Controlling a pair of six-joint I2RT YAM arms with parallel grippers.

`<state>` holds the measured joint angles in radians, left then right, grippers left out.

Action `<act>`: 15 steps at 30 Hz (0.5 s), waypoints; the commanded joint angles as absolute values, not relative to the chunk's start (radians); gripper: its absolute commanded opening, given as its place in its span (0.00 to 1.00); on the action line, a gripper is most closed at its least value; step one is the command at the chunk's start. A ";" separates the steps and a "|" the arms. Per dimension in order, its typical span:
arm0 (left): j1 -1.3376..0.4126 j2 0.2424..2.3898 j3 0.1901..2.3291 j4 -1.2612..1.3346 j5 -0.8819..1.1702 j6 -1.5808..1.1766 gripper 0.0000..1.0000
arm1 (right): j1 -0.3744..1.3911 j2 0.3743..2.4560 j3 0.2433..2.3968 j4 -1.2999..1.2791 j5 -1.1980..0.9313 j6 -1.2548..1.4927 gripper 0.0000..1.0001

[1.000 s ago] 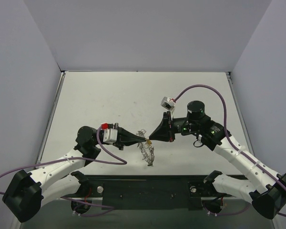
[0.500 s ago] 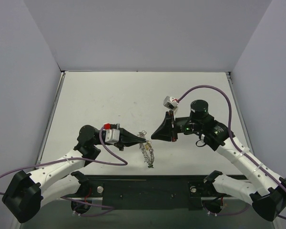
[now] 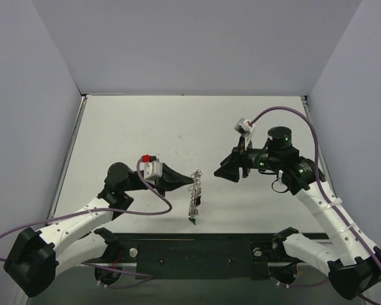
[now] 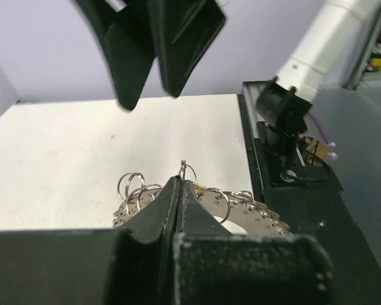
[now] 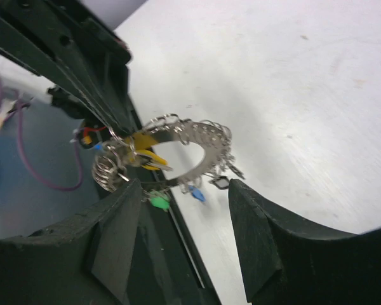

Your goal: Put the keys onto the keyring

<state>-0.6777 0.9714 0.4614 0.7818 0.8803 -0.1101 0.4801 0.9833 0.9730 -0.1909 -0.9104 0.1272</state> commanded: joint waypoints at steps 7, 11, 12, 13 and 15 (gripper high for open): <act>-0.537 0.997 0.710 0.389 0.436 -0.368 0.00 | 0.207 0.979 1.181 -0.777 -0.707 -0.241 0.63; -0.447 0.945 0.768 0.174 0.304 -0.377 0.00 | 0.141 0.942 1.169 -0.805 -0.644 -0.287 0.66; -0.422 0.942 0.782 0.103 0.287 -0.374 0.00 | 0.130 0.936 1.157 -0.802 -0.647 -0.290 0.66; -0.370 0.940 0.794 0.074 0.258 -0.370 0.00 | 0.105 0.927 1.148 -0.801 -0.672 -0.288 0.67; -0.284 0.943 0.808 0.003 0.238 -0.365 0.00 | 0.063 0.913 1.108 -0.798 -0.719 -0.284 0.68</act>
<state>-0.4137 0.9722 0.7261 0.1860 0.3897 -0.3470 0.1284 0.9504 1.1461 -0.7383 -0.6868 -0.2306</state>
